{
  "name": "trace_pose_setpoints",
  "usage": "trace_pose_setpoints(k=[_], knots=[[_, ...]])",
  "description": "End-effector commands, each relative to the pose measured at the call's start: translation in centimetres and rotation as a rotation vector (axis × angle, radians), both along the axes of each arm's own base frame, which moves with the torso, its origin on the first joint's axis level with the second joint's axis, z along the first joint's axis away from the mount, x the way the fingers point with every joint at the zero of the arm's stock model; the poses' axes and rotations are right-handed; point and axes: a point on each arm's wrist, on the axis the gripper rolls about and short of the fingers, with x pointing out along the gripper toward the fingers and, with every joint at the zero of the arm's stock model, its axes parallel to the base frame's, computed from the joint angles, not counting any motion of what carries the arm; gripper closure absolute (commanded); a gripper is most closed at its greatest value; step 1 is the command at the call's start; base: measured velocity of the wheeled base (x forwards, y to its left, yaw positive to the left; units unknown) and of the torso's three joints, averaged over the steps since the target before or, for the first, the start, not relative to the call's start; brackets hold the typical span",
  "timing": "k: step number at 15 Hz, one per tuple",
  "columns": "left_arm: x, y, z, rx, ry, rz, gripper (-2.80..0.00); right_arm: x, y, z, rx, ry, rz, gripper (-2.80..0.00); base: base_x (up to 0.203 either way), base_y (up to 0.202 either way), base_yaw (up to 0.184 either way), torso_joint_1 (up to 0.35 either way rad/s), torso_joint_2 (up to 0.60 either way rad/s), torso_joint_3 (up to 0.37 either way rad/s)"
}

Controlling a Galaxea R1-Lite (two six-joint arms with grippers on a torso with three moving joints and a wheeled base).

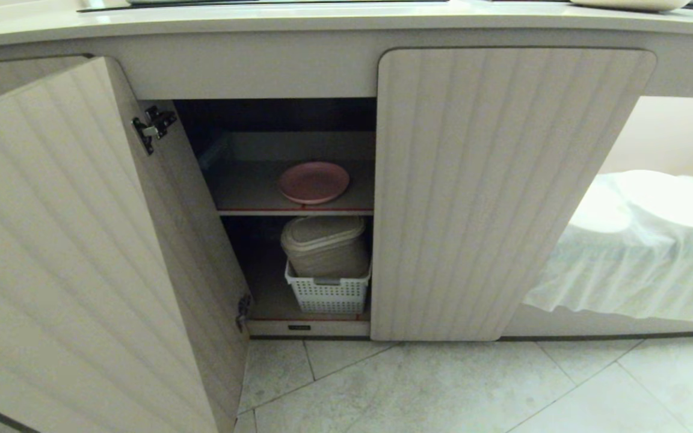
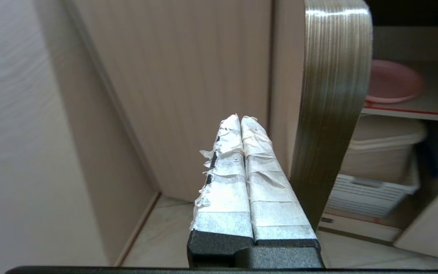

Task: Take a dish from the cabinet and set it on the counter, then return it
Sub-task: Close the cabinet door

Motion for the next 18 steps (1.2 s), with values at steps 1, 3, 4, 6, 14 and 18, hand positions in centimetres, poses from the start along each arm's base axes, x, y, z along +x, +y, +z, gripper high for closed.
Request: trace_pose_setpoints(k=[1,3,4,6,14,18], knots=[[-0.2,0.1,0.0,-0.010,-0.011,-0.041,0.00,0.0,0.0,0.0,0.000,0.000,0.000,0.00,0.000,0.000,0.000,0.000,0.00,0.000],[-0.2,0.0,-0.2,-0.030,-0.013,-0.060,0.00,0.0,0.0,0.0,0.000,0.000,0.000,0.00,0.000,0.000,0.000,0.000,0.00,0.000],[-0.3,0.0,-0.3,-0.035,-0.013,-0.071,0.00,0.0,0.0,0.0,0.000,0.000,0.000,0.00,0.000,0.000,0.000,0.000,0.00,0.000],[-0.4,0.0,-0.5,-0.042,-0.013,-0.100,0.00,0.0,0.0,0.0,0.000,0.000,0.000,0.00,0.000,0.000,0.000,0.000,0.00,0.000],[-0.3,-0.3,-1.0,-0.092,0.027,-0.207,0.00,0.0,0.0,0.0,0.000,0.000,0.000,0.00,0.000,0.000,0.000,0.000,0.00,0.000],[0.0,-0.6,-0.8,-0.125,0.032,-0.256,0.00,0.0,0.0,0.0,0.000,0.000,0.000,0.00,0.000,0.000,0.000,0.000,0.00,0.000]])
